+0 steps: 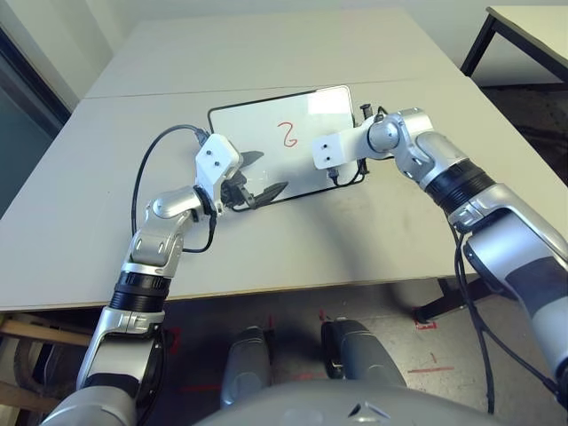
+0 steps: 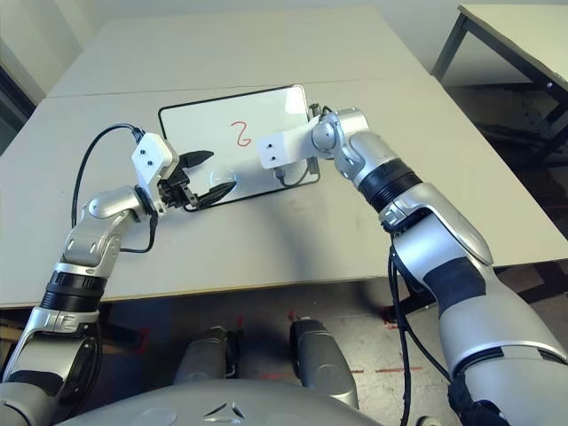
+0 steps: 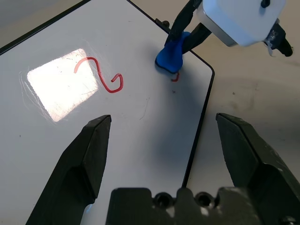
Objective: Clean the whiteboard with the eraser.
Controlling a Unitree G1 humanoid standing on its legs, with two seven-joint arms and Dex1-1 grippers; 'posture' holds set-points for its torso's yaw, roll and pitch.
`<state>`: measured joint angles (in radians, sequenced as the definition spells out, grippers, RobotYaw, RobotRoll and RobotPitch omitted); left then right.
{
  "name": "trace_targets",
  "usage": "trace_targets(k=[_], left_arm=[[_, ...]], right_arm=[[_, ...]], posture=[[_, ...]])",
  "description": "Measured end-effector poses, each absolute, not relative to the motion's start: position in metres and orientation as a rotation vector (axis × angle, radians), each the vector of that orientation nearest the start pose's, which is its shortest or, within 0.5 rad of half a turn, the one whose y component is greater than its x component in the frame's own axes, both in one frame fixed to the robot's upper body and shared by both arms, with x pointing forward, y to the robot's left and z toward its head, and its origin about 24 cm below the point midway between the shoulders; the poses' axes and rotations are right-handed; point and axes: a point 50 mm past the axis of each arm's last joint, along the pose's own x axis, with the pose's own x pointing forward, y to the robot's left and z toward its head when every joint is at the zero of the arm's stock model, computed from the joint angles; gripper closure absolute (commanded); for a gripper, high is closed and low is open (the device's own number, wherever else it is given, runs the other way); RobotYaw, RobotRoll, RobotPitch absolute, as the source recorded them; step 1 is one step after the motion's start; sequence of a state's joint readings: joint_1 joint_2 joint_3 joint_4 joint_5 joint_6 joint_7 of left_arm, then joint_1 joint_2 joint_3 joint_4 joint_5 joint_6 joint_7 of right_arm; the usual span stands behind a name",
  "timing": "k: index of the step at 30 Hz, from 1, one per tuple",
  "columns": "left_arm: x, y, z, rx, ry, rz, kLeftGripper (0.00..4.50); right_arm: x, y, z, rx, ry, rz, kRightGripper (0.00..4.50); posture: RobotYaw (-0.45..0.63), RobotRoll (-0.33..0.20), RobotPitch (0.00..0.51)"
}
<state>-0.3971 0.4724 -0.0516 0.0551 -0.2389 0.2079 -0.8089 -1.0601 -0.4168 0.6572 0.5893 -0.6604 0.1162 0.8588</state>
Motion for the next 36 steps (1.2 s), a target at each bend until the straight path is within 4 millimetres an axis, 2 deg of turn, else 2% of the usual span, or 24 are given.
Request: trace_targets(k=[9,17,24,29,36], left_arm=[[0.305,0.170,0.129,0.284,-0.011,-0.871,0.00],[0.306,0.172,0.125,0.282,-0.001,-0.879,0.00],[0.307,0.172,0.125,0.284,-0.005,-0.882,0.00],[0.307,0.172,0.125,0.289,-0.013,-0.884,0.00],[0.307,0.172,0.125,0.292,-0.015,-0.886,0.00]], right_arm=[[0.383,-0.094,0.161,-1.623,0.283,0.855,4.14],[0.389,-0.118,0.164,-1.658,0.356,0.794,4.14],[0.393,-0.130,0.165,-1.684,0.388,0.764,4.14],[0.390,-0.125,0.165,-1.666,0.384,0.767,4.14],[0.380,-0.105,0.160,-1.640,0.342,0.817,4.14]], posture=[[-0.13,0.000,0.059],[-0.13,0.000,0.060],[-0.13,0.000,0.064],[-0.13,0.000,0.066],[-0.12,0.000,0.065]])
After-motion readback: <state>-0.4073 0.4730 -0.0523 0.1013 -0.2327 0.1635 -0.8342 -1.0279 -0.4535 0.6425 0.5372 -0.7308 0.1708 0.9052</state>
